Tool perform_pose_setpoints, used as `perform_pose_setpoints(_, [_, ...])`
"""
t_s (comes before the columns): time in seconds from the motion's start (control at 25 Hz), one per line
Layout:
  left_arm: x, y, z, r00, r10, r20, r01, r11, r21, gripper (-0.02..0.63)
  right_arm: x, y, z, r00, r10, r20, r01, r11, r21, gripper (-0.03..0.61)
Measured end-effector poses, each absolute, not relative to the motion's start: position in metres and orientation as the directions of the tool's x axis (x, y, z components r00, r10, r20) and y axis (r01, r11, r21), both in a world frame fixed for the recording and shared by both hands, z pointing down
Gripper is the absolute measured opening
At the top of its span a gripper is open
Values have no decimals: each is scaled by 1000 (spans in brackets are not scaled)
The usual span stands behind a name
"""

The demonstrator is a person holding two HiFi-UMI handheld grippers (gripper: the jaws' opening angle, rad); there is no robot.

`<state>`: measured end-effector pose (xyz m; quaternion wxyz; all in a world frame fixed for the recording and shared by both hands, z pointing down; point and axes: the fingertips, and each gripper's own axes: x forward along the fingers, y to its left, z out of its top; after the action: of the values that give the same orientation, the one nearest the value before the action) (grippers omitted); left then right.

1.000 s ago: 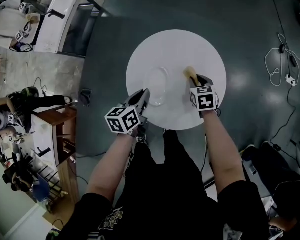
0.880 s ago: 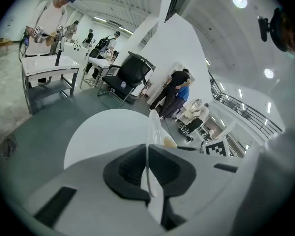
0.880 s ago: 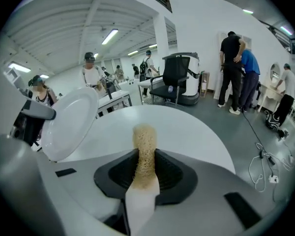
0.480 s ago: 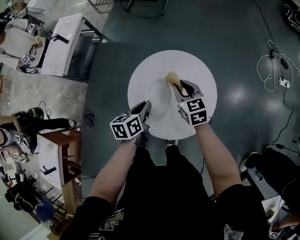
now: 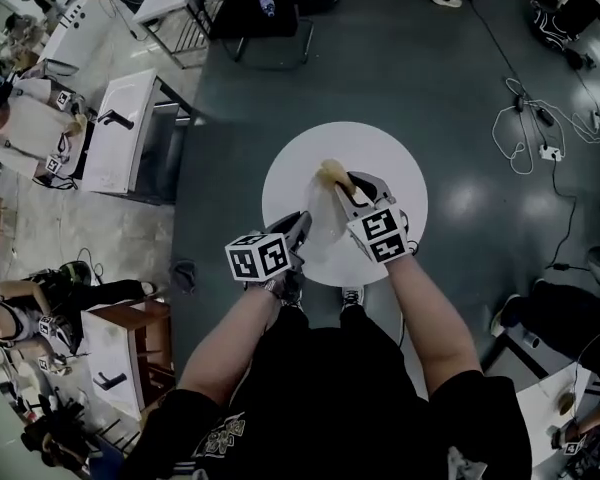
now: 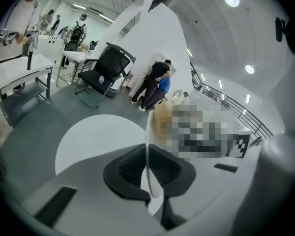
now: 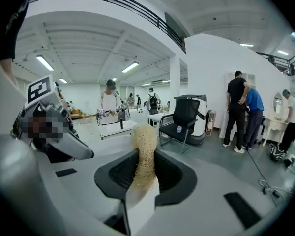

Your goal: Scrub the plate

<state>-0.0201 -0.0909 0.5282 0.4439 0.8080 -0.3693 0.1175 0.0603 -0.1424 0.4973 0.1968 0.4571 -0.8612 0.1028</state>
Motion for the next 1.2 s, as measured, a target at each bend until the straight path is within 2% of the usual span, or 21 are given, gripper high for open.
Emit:
perform_pose_setpoints(0.88, [-46, -117, 482, 765, -502, 404, -618, -395, 680, 21, -14, -66, 483, -517, -712, 476, -821, 570, -38, 98])
perform_pose_setpoints(1.2, [-50, -123, 471, 764, -522, 381, -613, -400, 682, 21, -31, -40, 478, -560, -676, 479, -784, 619, -42, 98])
